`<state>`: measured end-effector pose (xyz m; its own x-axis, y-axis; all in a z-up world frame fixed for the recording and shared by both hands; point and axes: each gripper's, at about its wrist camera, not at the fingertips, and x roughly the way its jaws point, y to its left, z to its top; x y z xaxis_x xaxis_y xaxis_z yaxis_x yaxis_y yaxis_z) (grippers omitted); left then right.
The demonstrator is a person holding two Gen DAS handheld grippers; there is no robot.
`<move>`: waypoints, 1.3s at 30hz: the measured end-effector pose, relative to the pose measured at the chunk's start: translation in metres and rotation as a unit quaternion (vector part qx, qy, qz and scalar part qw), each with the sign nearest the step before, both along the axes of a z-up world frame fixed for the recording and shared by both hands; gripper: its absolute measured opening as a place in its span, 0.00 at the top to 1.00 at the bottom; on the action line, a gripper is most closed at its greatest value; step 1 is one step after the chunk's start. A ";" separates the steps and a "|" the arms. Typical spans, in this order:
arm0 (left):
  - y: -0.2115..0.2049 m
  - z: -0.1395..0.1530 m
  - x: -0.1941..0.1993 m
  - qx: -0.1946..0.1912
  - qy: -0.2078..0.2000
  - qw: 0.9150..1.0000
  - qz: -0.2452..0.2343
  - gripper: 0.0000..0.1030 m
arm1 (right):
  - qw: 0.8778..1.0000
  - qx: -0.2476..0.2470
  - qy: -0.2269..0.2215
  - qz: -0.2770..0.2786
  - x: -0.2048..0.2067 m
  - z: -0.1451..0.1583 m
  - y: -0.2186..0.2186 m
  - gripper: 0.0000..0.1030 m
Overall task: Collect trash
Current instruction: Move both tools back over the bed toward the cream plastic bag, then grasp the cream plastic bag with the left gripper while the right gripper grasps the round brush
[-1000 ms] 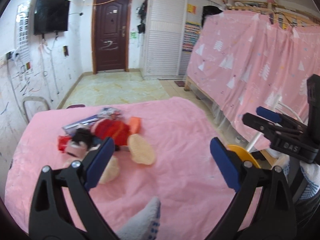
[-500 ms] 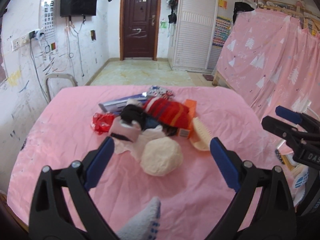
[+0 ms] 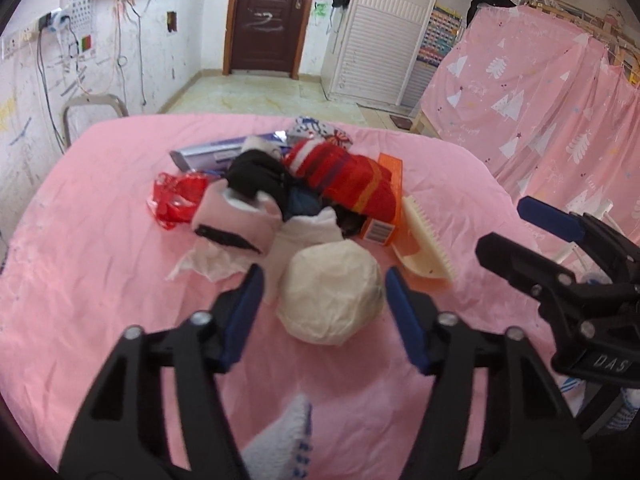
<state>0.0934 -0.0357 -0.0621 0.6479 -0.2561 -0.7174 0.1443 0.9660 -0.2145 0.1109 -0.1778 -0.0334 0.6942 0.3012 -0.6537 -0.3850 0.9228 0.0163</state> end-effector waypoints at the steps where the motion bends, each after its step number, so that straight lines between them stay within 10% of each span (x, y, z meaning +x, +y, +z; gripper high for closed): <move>1: 0.001 -0.001 0.000 -0.008 0.002 1.000 -0.004 0.50 | 1.000 -0.002 0.002 0.001 0.002 -0.001 0.003 0.32; 27: 0.045 0.011 -0.018 -0.032 -0.017 0.999 0.021 0.52 | 0.996 -0.050 0.075 0.004 0.043 -0.038 0.036 0.32; 31: 0.040 0.016 -0.023 -0.032 -0.024 0.999 0.009 0.52 | 0.995 -0.047 0.085 0.003 0.046 -0.043 0.032 0.58; 39: 0.029 0.035 -0.036 -0.017 -0.049 0.999 -0.004 0.52 | 0.998 -0.028 0.065 -0.003 0.035 -0.032 0.018 0.78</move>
<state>0.0574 -0.0070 -0.0272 0.7129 -0.2845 -0.6410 0.1739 0.9572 -0.2315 0.1463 -0.1599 -0.0650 0.6050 0.2571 -0.7536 -0.3765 0.9263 0.0137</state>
